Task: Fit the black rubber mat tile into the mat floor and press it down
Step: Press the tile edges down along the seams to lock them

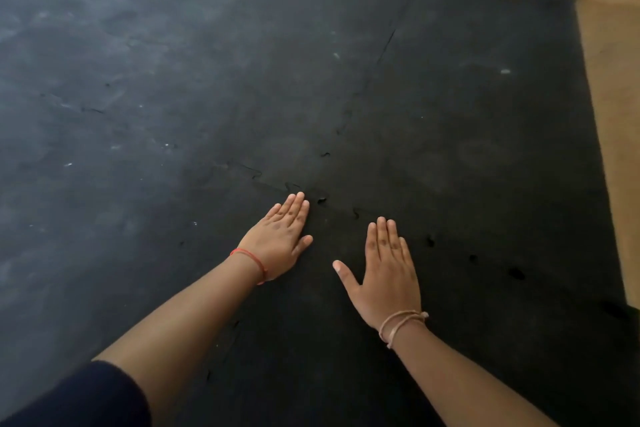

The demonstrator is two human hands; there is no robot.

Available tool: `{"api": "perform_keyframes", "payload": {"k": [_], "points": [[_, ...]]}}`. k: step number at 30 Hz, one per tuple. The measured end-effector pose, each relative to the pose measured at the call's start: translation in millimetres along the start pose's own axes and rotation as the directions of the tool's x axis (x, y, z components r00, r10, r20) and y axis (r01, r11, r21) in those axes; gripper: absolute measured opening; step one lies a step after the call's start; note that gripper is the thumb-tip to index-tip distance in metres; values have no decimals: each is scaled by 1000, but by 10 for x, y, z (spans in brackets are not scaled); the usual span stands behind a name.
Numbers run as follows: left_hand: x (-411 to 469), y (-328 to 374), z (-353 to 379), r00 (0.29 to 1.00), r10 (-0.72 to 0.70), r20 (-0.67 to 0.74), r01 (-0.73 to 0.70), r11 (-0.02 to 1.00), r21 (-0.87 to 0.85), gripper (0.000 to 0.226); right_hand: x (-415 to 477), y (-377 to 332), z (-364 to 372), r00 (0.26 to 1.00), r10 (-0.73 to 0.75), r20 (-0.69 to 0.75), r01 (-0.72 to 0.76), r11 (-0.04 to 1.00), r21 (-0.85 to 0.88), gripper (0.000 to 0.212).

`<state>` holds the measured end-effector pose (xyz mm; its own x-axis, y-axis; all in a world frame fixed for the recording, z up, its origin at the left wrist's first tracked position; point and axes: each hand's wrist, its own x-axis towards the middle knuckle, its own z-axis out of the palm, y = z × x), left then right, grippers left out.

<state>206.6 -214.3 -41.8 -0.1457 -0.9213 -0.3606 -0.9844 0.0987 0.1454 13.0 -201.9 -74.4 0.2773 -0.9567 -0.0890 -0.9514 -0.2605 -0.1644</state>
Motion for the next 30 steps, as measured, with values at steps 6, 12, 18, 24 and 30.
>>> {"api": "perform_keyframes", "payload": {"k": [6, 12, 18, 24, 30], "points": [[84, 30, -85, 996, -31, 79, 22, 994, 105, 60, -17, -7, 15, 1000, 5, -2, -5, 1000, 5, 89], [101, 140, -143, 993, -90, 73, 73, 975, 210, 64, -3, -22, -28, 1000, -2, 15, 2, 1000, 0, 89], [-572, 116, 439, 925, -313, -217, 276, 943, -184, 68, -5, -8, -64, 976, -214, 47, 215, 977, -9, 84], [-731, 37, 641, 821, -483, -305, 402, 868, -293, 71, 664, -198, -385, 805, -450, 385, 529, 839, -125, 119], [-711, 21, 684, 817, -489, -306, 412, 866, -285, 67, 976, -455, -495, 723, -405, 560, 617, 744, -259, 141]]}}
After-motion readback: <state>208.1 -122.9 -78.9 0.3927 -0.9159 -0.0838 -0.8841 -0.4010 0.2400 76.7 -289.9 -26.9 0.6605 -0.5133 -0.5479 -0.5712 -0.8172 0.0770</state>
